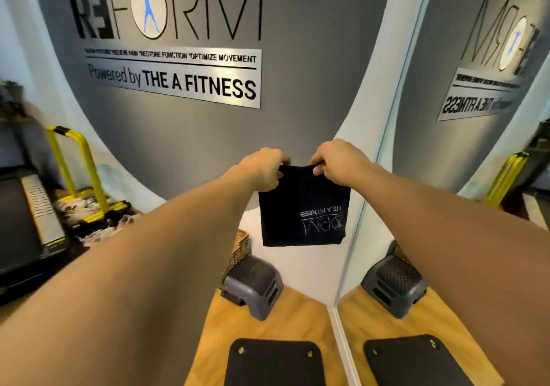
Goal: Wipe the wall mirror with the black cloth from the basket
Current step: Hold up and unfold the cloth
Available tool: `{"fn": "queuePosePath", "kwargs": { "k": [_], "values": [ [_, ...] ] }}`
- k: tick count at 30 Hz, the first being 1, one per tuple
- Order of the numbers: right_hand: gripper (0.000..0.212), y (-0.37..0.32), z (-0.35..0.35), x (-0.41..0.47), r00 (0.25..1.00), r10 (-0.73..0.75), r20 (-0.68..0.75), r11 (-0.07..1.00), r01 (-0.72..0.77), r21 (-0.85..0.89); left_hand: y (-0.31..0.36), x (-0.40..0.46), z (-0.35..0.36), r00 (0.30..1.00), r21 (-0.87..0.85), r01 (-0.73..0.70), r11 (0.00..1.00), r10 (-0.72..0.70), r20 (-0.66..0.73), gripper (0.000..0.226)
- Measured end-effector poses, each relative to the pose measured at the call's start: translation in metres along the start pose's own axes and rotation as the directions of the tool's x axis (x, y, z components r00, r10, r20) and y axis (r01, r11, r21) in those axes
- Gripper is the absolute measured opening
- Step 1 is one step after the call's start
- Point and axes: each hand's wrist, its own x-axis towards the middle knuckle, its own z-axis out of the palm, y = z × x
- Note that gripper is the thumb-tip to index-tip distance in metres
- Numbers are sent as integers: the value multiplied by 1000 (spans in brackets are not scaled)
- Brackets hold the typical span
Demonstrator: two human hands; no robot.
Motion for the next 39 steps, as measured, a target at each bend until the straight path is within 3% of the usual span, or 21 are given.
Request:
{"fn": "queuePosePath", "kwargs": {
  "k": [10,21,24,35,39],
  "values": [
    [26,-89,47,46,1000,-1,-12,999,1,33,-114,-15,-17,1000,48,-26,999,26,17,24],
    [28,-205,136,202,999,36,18,992,-38,118,-326,52,10,996,62,-64,996,60,65,19],
    [16,-225,172,242,1000,4,26,992,-7,127,-378,80,30,993,43,-77,996,73,93,20],
    [21,-221,369,477,986,20,163,983,-49,177,-581,264,177,963,-70,-2,998,21,270,23],
    [26,-205,433,543,963,94,255,961,-155,230,-627,325,233,946,-124,9,992,32,322,18]
  ]
}}
